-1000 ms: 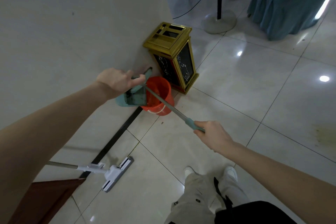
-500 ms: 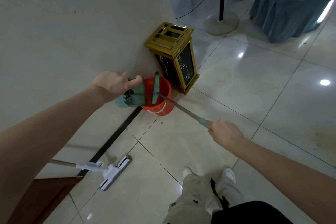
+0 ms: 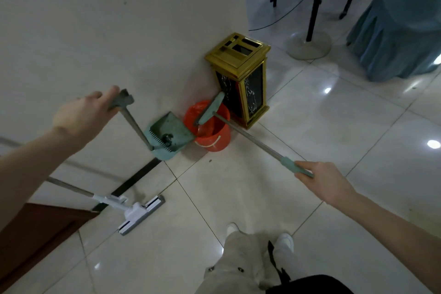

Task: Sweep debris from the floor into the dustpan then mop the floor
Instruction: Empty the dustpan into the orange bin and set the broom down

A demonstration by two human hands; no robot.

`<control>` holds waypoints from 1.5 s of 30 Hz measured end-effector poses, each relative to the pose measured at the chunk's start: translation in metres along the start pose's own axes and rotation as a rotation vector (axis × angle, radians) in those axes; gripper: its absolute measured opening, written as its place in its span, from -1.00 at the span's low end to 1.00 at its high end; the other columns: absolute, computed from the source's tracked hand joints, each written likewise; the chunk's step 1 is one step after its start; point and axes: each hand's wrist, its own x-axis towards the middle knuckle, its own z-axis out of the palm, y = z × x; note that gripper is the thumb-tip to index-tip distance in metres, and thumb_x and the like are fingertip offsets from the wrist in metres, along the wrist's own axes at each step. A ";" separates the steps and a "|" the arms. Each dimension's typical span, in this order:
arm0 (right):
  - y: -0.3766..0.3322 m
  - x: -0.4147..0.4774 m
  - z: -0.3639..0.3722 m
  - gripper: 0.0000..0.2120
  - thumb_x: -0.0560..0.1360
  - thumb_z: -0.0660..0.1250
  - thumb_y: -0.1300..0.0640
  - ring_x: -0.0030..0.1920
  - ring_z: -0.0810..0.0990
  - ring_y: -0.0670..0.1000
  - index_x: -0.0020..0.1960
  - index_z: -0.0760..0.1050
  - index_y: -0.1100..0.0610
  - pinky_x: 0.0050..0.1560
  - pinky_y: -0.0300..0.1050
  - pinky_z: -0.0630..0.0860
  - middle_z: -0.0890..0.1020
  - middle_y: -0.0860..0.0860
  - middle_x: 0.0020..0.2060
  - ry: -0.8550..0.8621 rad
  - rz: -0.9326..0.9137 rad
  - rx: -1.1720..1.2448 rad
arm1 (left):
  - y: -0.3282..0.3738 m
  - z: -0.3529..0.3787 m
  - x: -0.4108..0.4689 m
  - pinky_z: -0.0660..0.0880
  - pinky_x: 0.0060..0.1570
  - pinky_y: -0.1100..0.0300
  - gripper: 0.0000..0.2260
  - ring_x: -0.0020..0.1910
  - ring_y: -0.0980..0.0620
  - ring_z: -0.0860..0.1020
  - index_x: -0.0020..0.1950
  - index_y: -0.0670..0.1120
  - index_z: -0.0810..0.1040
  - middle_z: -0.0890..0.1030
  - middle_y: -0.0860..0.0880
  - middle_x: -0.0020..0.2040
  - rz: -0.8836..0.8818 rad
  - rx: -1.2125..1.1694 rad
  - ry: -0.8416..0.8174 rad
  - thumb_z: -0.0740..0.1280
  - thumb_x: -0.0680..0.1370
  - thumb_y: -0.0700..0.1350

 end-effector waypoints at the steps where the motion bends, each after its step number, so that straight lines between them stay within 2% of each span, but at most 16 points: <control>1: 0.003 -0.003 -0.007 -0.70 0.51 0.39 0.05 -0.60 0.46 -0.18 0.24 0.59 -0.03 -0.58 -0.38 0.31 0.59 -0.01 -0.35 -0.001 0.006 0.012 | -0.008 0.000 -0.012 0.45 -0.56 0.00 -0.72 -0.45 -0.26 0.51 0.20 -0.06 0.30 0.49 -0.19 -0.22 -0.050 -0.007 0.012 0.27 0.56 0.00; 3: 0.010 -0.010 -0.023 -0.69 0.51 0.41 0.08 -0.59 0.48 -0.27 0.24 0.60 0.01 -0.62 -0.40 0.33 0.55 -0.07 -0.43 -0.011 0.026 0.040 | -0.020 0.004 -0.035 0.42 -0.57 0.05 -0.71 -0.47 -0.25 0.51 0.18 -0.05 0.32 0.51 -0.18 -0.22 -0.097 -0.009 0.016 0.31 0.55 0.00; 5: 0.018 -0.019 -0.038 -0.67 0.49 0.43 0.12 -0.60 0.48 -0.23 0.26 0.59 0.07 -0.62 -0.40 0.35 0.52 -0.13 -0.47 -0.022 0.034 0.033 | -0.027 0.012 -0.055 0.38 -0.59 0.11 -0.71 -0.49 -0.21 0.49 0.16 -0.05 0.33 0.50 -0.15 -0.25 -0.100 -0.016 0.007 0.34 0.53 -0.03; 9: 0.031 -0.038 -0.060 -0.66 0.49 0.43 0.16 -0.57 0.51 -0.15 0.27 0.57 0.09 -0.49 -0.32 0.47 0.59 -0.08 -0.37 -0.050 -0.021 -0.099 | -0.029 0.038 -0.083 0.35 -0.59 0.16 -0.69 -0.47 -0.21 0.53 0.18 -0.04 0.34 0.54 -0.16 -0.24 -0.121 -0.059 -0.057 0.37 0.51 -0.06; 12: 0.029 -0.050 -0.060 -0.66 0.53 0.37 0.08 -0.50 0.58 -0.15 0.30 0.53 0.01 -0.39 -0.28 0.56 0.63 -0.07 -0.30 -0.127 0.022 -0.207 | -0.022 0.062 -0.097 0.31 -0.58 0.19 -0.69 -0.42 -0.18 0.54 0.24 -0.02 0.32 0.55 -0.13 -0.19 -0.119 -0.103 -0.136 0.31 0.55 -0.03; 15: 0.010 -0.065 -0.045 -0.62 0.49 0.25 -0.14 -0.45 0.61 -0.14 0.27 0.52 -0.06 -0.28 -0.22 0.63 0.67 -0.04 -0.21 -0.199 0.090 -0.214 | -0.019 0.092 -0.111 0.35 -0.59 0.16 -0.71 -0.43 -0.10 0.50 0.27 0.00 0.30 0.49 -0.06 -0.20 -0.115 -0.147 -0.204 0.23 0.58 0.02; 17: -0.009 -0.074 -0.028 -0.51 0.42 0.15 -0.27 -0.47 0.60 -0.13 0.26 0.47 -0.11 -0.34 -0.25 0.60 0.66 -0.05 -0.21 -0.222 0.136 -0.172 | -0.020 0.115 -0.122 0.43 -0.54 0.11 -0.70 -0.39 -0.12 0.52 0.28 0.00 0.28 0.47 -0.04 -0.19 -0.132 -0.192 -0.251 0.20 0.60 0.04; 18: -0.021 -0.077 -0.017 -0.52 0.43 0.18 -0.25 -0.52 0.58 -0.13 0.28 0.47 -0.10 -0.43 -0.27 0.57 0.64 -0.06 -0.24 -0.230 0.177 -0.137 | -0.022 0.127 -0.129 0.43 -0.53 0.10 -0.70 -0.37 -0.13 0.53 0.29 0.00 0.27 0.47 -0.04 -0.19 -0.137 -0.209 -0.271 0.19 0.60 0.04; 21: -0.057 -0.080 0.028 -0.64 0.56 0.32 0.03 -0.65 0.49 -0.11 0.34 0.50 0.05 -0.59 -0.30 0.46 0.55 -0.03 -0.38 -0.226 0.324 -0.043 | -0.030 0.161 -0.148 0.35 -0.53 0.11 -0.68 -0.35 -0.16 0.55 0.30 -0.03 0.30 0.51 -0.08 -0.18 -0.166 -0.243 -0.301 0.19 0.60 0.07; 25: -0.115 -0.067 0.107 -0.65 0.56 0.33 0.02 -0.68 0.43 -0.13 0.31 0.52 0.09 -0.61 -0.22 0.47 0.56 0.05 -0.48 -0.180 0.447 0.097 | -0.037 0.203 -0.167 0.41 -0.54 0.06 -0.69 -0.41 -0.21 0.57 0.24 -0.07 0.33 0.57 -0.17 -0.22 -0.205 -0.368 -0.307 0.31 0.57 -0.01; 27: -0.143 -0.052 0.143 -0.67 0.57 0.32 -0.02 -0.68 0.45 -0.12 0.26 0.56 0.11 -0.63 -0.25 0.44 0.57 0.05 -0.50 -0.144 0.479 0.178 | -0.033 0.217 -0.171 0.32 -0.56 0.12 -0.70 -0.46 -0.20 0.53 0.20 -0.04 0.30 0.54 -0.15 -0.27 -0.215 -0.400 -0.303 0.33 0.56 -0.03; 31: -0.198 -0.007 0.210 -0.72 0.60 0.26 -0.01 -0.66 0.48 -0.08 0.09 0.59 0.19 -0.63 -0.26 0.43 0.58 0.08 -0.48 -0.127 0.533 0.296 | -0.025 0.239 -0.170 0.34 -0.47 0.06 -0.68 -0.35 -0.25 0.56 0.29 -0.10 0.38 0.54 -0.19 -0.19 -0.263 -0.454 -0.343 0.27 0.59 -0.01; 36: -0.229 0.039 0.252 -0.76 0.60 0.24 0.12 -0.64 0.50 -0.04 -0.11 0.57 0.25 -0.61 -0.26 0.44 0.56 0.09 -0.49 -0.185 0.584 0.317 | -0.012 0.254 -0.170 0.28 -0.50 0.13 -0.72 -0.44 -0.10 0.44 0.29 -0.02 0.26 0.50 -0.09 -0.21 -0.320 -0.428 -0.380 0.17 0.62 0.02; 40: -0.246 0.063 0.284 -0.78 0.58 0.25 0.19 -0.63 0.52 -0.04 -0.20 0.54 0.25 -0.62 -0.23 0.46 0.56 0.08 -0.47 -0.194 0.599 0.327 | -0.008 0.264 -0.166 0.19 -0.54 0.19 -0.72 -0.43 -0.17 0.52 0.27 -0.07 0.33 0.55 -0.14 -0.23 -0.346 -0.469 -0.376 0.23 0.60 -0.01; 42: -0.256 0.064 0.305 -0.83 0.57 0.24 0.20 -0.48 0.63 0.00 -0.09 0.56 0.26 -0.50 -0.16 0.57 0.60 0.10 -0.35 -0.210 0.590 0.286 | -0.004 0.269 -0.167 0.14 -0.55 0.22 -0.73 -0.45 -0.18 0.52 0.25 -0.08 0.35 0.55 -0.16 -0.26 -0.348 -0.491 -0.360 0.27 0.59 -0.04; 45: -0.264 0.048 0.324 -0.74 0.57 0.19 0.20 -0.07 0.66 0.13 0.21 0.50 0.22 -0.09 0.01 0.64 0.62 0.15 -0.04 -0.293 0.520 0.135 | -0.005 0.274 -0.164 0.07 -0.55 0.27 -0.73 -0.52 -0.09 0.39 0.22 -0.06 0.32 0.49 -0.13 -0.32 -0.362 -0.501 -0.330 0.28 0.58 -0.04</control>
